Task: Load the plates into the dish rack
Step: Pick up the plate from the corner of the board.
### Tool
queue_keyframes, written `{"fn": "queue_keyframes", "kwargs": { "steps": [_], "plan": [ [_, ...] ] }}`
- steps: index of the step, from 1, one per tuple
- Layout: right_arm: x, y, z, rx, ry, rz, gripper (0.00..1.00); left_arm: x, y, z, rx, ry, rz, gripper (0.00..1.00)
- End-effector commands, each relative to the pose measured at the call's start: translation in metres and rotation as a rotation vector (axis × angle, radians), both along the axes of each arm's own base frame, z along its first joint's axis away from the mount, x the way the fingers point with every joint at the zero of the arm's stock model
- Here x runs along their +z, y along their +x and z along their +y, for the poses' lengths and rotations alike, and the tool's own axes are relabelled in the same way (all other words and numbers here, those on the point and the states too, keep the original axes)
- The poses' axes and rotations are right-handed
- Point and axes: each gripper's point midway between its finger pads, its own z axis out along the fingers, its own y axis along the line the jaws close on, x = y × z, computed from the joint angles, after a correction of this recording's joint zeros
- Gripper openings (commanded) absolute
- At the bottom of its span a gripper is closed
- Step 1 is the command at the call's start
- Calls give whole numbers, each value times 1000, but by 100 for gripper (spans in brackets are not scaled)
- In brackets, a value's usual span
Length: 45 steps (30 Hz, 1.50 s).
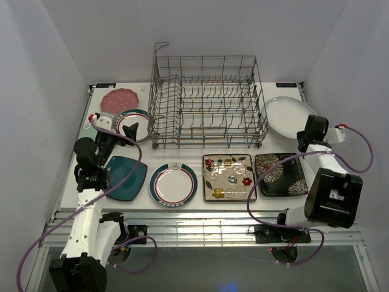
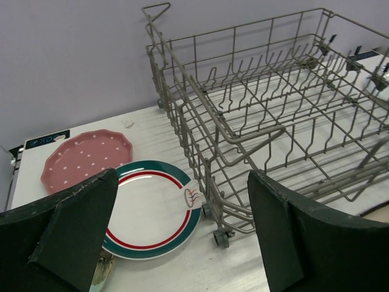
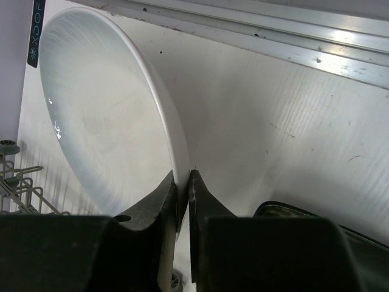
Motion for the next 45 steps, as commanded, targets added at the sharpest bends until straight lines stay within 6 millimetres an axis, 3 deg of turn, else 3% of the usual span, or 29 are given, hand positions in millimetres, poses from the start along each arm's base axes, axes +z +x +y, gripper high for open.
{"fn": "queue_keyframes", "kwargs": {
  "steps": [1, 10, 16, 21, 22, 23, 25, 30, 31, 36, 37, 39, 43, 45],
  "plan": [
    [92, 22, -18, -49, -113, -219, 8, 23, -10, -17, -106, 36, -55, 98],
    [115, 4, -21, -36, -184, -161, 8, 33, -18, -48, -313, 64, -35, 98],
    [122, -3, -17, 1, -203, -130, 8, 42, -6, -59, -338, 61, -8, 98],
    [124, -11, -17, -4, -208, -98, 8, 46, 4, -97, -367, 97, -15, 98],
    [126, -14, -17, -5, -212, -97, 8, 41, 5, -115, -400, 124, -14, 98],
    [128, -16, -17, -4, -213, -97, 8, 38, 10, -119, -370, 136, -5, 98],
    [138, -19, -16, 1, -224, -115, 8, 40, 7, -141, -402, 158, -11, 98],
    [151, -29, -14, 11, -242, -109, 8, 32, 16, -175, -442, 193, 20, 98],
    [157, -30, -14, 17, -250, -115, 8, 38, 15, -183, -462, 194, 7, 98],
    [164, -35, -11, 33, -253, -90, 8, 31, 14, -217, -508, 250, -3, 98],
    [166, -35, -10, 37, -252, -93, 8, 30, 7, -233, -540, 264, -13, 98],
    [164, -36, -9, 45, -248, -80, 8, 26, 10, -248, -542, 311, -26, 98],
    [160, -35, -6, 61, -239, -47, 8, 20, -4, -290, -642, 346, -53, 98],
    [162, -35, -5, 68, -240, -42, 8, 21, -7, -302, -682, 349, -70, 98]
  ]
}}
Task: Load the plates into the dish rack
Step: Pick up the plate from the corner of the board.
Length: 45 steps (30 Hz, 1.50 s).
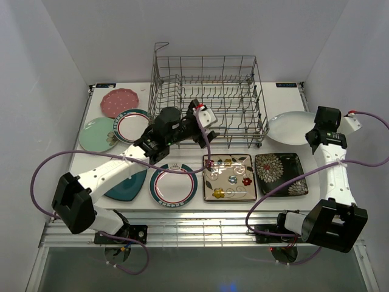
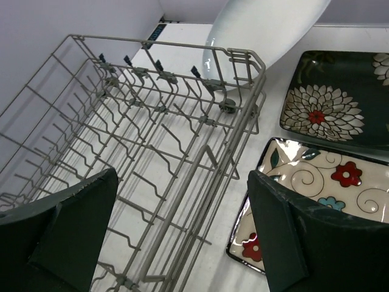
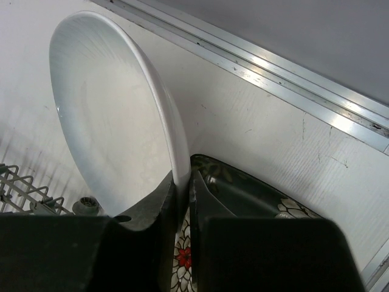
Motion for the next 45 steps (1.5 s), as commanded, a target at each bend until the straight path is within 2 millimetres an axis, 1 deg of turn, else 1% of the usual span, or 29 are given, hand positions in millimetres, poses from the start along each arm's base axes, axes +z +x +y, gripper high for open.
{"fn": "queue_keyframes", "kwargs": {
  "steps": [1, 3, 5, 7, 8, 10, 11, 14, 15, 17, 19, 21, 23, 24, 25, 26, 27, 28, 30, 31, 32, 33, 36, 38, 39, 40, 41, 43, 45],
  "plan": [
    [85, 34, -3, -7, -41, -293, 8, 15, -3, -21, -57, 6, -75, 98],
    [89, 33, -1, 3, -46, -295, 8, 15, -7, -34, -105, 21, -100, 98],
    [91, 31, 0, 6, -48, -292, 8, 6, -13, -48, -152, 54, -133, 98],
    [93, 29, 2, 15, -59, -291, 8, 9, -18, -59, -185, 55, -154, 98],
    [93, 28, 2, 19, -63, -286, 8, 4, -20, -65, -214, 63, -155, 98],
    [94, 28, 2, 19, -70, -274, 8, 7, -24, -75, -246, 60, -165, 98],
    [93, 28, 2, 22, -76, -260, 8, 0, -25, -81, -266, 73, -165, 98],
    [90, 26, 2, 18, -87, -225, 8, -3, -36, -96, -312, 89, -196, 98],
    [89, 25, 2, 19, -90, -220, 8, -9, -37, -101, -321, 108, -213, 98],
    [88, 24, 3, 24, -95, -217, 8, -8, -48, -113, -354, 109, -231, 98],
    [89, 20, 3, 21, -106, -215, 8, -15, -55, -125, -391, 114, -226, 98],
    [89, 18, 2, 25, -121, -205, 8, -11, -56, -133, -409, 108, -236, 98],
    [90, 14, 0, 13, -134, -195, 8, -23, -56, -144, -423, 131, -234, 98],
    [90, 14, 0, 11, -136, -191, 8, -19, -54, -149, -423, 129, -247, 98],
    [90, 13, 0, 14, -137, -190, 8, -28, -55, -156, -437, 142, -242, 98],
    [91, 13, 0, 18, -138, -194, 8, -30, -54, -159, -444, 144, -243, 98],
    [90, 13, 0, 18, -138, -192, 8, -26, -55, -165, -453, 135, -253, 98],
    [91, 12, 0, 14, -141, -193, 8, -35, -55, -170, -468, 144, -244, 98],
    [93, 11, -1, 9, -147, -195, 8, -39, -55, -179, -475, 144, -234, 98],
    [93, 10, -2, 7, -151, -193, 8, -34, -53, -184, -473, 135, -233, 98],
    [93, 10, -2, 9, -153, -188, 8, -47, -52, -190, -477, 152, -215, 98],
    [95, 10, -2, 11, -154, -190, 8, -51, -52, -193, -481, 161, -216, 98],
    [99, 12, 0, 33, -162, -183, 8, -60, -56, -202, -496, 188, -254, 98],
    [100, 11, -1, 27, -172, -178, 8, -56, -53, -207, -496, 176, -267, 98],
    [99, 9, -2, 22, -176, -171, 8, -66, -54, -210, -510, 188, -247, 98],
    [99, 9, -3, 19, -177, -170, 8, -66, -54, -213, -517, 188, -247, 98],
    [99, 8, -3, 17, -179, -168, 8, -58, -52, -218, -519, 176, -258, 98],
    [99, 7, -3, 20, -182, -165, 8, -67, -52, -225, -536, 177, -239, 98],
    [100, 7, -2, 25, -182, -167, 8, -60, -52, -232, -543, 156, -244, 98]
  ]
}}
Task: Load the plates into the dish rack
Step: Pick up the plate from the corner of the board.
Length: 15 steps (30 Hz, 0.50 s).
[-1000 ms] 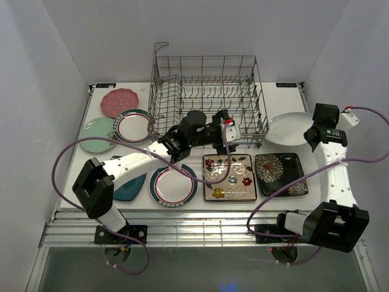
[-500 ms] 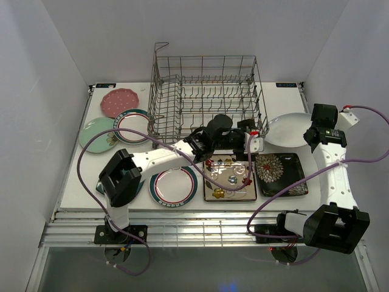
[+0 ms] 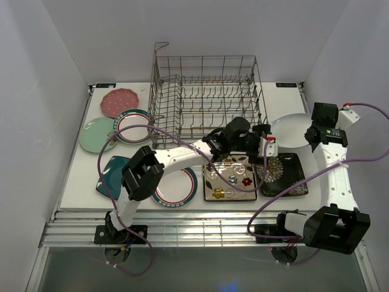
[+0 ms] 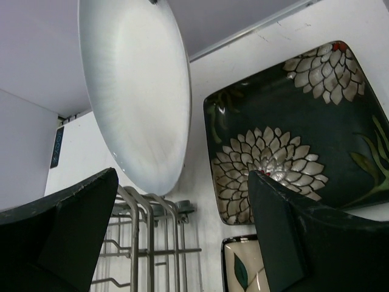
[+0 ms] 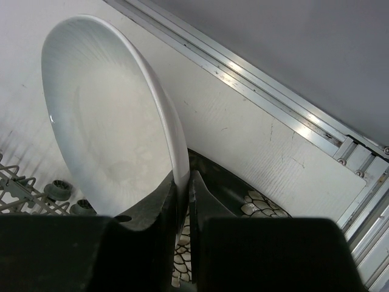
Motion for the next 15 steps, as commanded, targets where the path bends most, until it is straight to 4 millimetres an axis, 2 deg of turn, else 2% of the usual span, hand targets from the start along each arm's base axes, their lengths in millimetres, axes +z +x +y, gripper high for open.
{"fn": "queue_keyframes", "kwargs": {
  "steps": [1, 3, 4, 6, 8, 10, 12, 13, 15],
  "plan": [
    [75, 21, -8, -42, -55, -277, 8, 30, -5, -15, -45, -65, -16, 98],
    [76, 19, -7, -38, -59, -280, 8, 37, -6, -22, -54, -85, -22, 98],
    [77, 17, -8, -40, -61, -281, 8, 32, -5, -25, -57, -84, -21, 98],
    [79, 15, -7, -39, -61, -291, 8, 34, -5, -32, -64, -96, -27, 98],
    [80, 14, -5, -27, -56, -293, 8, 21, -5, -40, -71, -82, -23, 98],
    [84, 12, -3, -22, -57, -301, 8, 21, -6, -47, -78, -88, -28, 98],
    [85, 10, -2, -19, -56, -306, 8, 11, -8, -53, -92, -82, -18, 98],
    [84, 10, -1, -15, -53, -305, 8, 14, -9, -56, -100, -94, -19, 98],
    [83, 11, 1, -4, -47, -305, 8, 2, -11, -62, -113, -84, 10, 98]
  ]
}}
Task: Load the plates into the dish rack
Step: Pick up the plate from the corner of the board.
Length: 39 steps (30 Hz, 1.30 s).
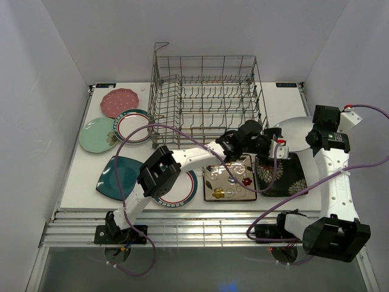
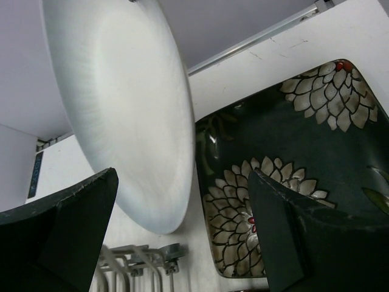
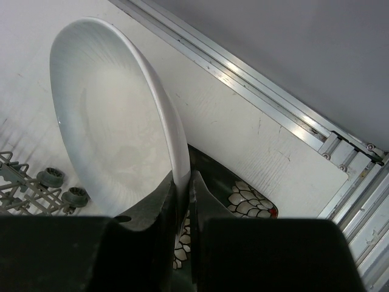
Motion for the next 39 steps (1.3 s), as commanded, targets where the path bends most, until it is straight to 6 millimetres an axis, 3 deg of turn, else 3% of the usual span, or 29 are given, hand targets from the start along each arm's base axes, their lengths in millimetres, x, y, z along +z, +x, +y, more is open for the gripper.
{"fn": "queue_keyframes", "kwargs": {
  "steps": [1, 6, 14, 22, 35, 39],
  "plan": [
    [72, 30, -1, -13, -22, -313, 8, 21, -12, -14, -58, -55, 10, 98],
    [70, 29, 1, -5, -28, -306, 8, 10, -22, -25, -76, -49, 13, 96],
    [69, 30, 6, 19, -28, -300, 8, -8, -14, -40, -40, -50, 19, 83],
    [71, 26, 6, 11, -48, -295, 8, -5, -13, -48, -36, -71, 8, 58],
    [74, 25, 5, -5, -97, -259, 8, 5, -9, -56, -3, -123, -25, 33],
    [76, 23, 3, -12, -110, -251, 8, 4, -11, -58, -5, -128, -30, 31]
  ]
}}
